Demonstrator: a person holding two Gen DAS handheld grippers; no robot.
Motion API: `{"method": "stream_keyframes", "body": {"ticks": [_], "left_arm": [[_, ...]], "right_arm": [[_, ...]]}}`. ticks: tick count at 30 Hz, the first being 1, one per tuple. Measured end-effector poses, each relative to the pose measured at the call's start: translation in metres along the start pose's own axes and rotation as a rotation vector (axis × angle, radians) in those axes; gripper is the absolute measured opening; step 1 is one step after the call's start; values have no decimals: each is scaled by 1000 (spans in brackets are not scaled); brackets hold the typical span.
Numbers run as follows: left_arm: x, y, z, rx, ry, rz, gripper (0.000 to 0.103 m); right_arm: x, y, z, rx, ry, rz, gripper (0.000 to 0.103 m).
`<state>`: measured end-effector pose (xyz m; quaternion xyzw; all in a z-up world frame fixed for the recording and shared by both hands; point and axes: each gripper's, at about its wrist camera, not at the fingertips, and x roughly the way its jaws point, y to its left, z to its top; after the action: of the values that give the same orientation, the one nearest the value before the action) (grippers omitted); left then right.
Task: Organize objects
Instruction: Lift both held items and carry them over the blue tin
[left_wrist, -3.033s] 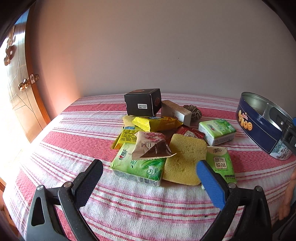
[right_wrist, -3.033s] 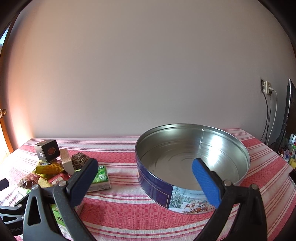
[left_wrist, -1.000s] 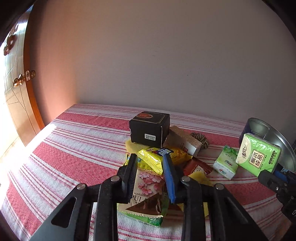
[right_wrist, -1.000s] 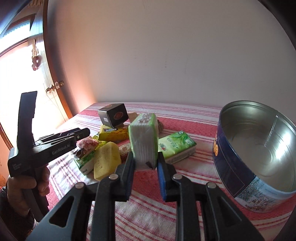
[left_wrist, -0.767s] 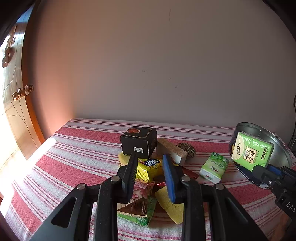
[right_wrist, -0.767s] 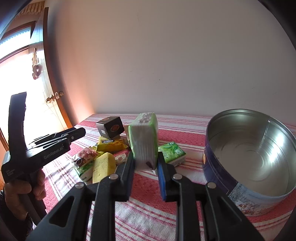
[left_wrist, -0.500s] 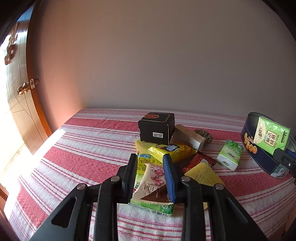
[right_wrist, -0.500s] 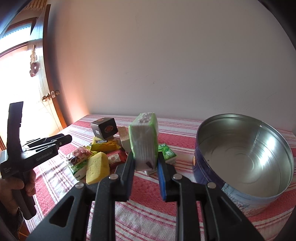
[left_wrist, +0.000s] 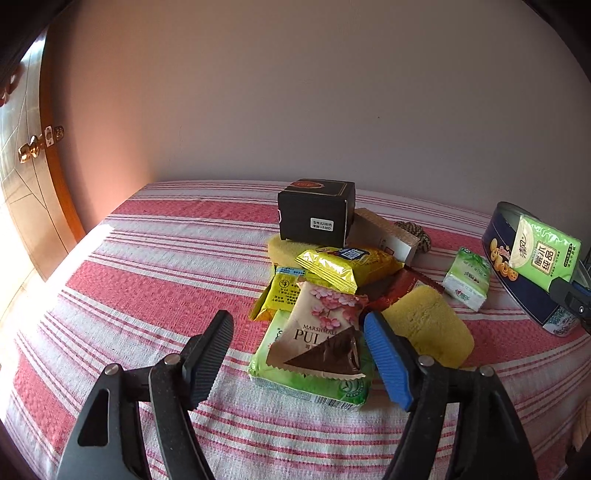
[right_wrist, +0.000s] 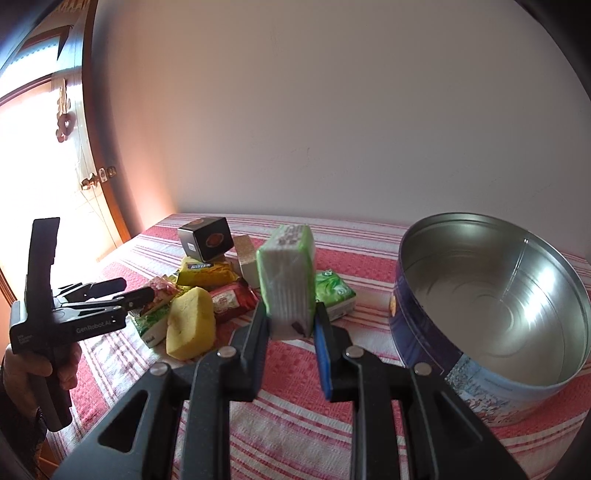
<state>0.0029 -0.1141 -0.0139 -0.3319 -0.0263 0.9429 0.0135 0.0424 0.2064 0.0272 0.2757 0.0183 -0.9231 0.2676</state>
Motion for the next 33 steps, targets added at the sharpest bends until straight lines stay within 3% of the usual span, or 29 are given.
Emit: {"method": "stream_keyframes", "body": {"ticks": [3,6,7,8,9,12,15,16,17,21,24,26,29,33], "left_arm": [[-2,-16,2,71,-24,22,75],[11,-30,6,140,12,52,73],[17,-30,6,139,30,46,62],[25,-27,5,120,61,37,44],[30,-22,5,79,77,16,44],[24,-10,8,-2,46,-5,43],[6,-9,10,-26,-42,4,43],[-1,-10,13,-29,-67,4,38],[-6,-12,15,-27,-89,4,31],[-30,-33,24,36,-168,11,31],[-38,-43,28,87,-167,34,32],[-37,-37,29,78,-133,15,39],[-26,-27,20,71,-51,31,76],[2,-17,-1,51,50,90,77]], "right_arm": [[0,1,-1,-11,-4,-3,23],[2,1,-1,-15,3,-9,23],[3,1,-1,-14,3,-11,23],[3,1,-1,-13,3,-14,23],[3,0,-1,-12,2,-15,23],[2,0,0,-9,-6,-20,23],[-2,0,1,-7,-18,-14,23],[-4,0,2,-7,-27,-13,23],[-7,0,2,-9,-36,-13,23],[-21,-8,5,8,-76,-11,23],[-26,-20,7,40,-90,-20,23],[-27,-27,7,61,-84,-23,23],[-29,-32,7,77,-81,-21,23],[-35,-25,8,52,-96,-7,23]]}}
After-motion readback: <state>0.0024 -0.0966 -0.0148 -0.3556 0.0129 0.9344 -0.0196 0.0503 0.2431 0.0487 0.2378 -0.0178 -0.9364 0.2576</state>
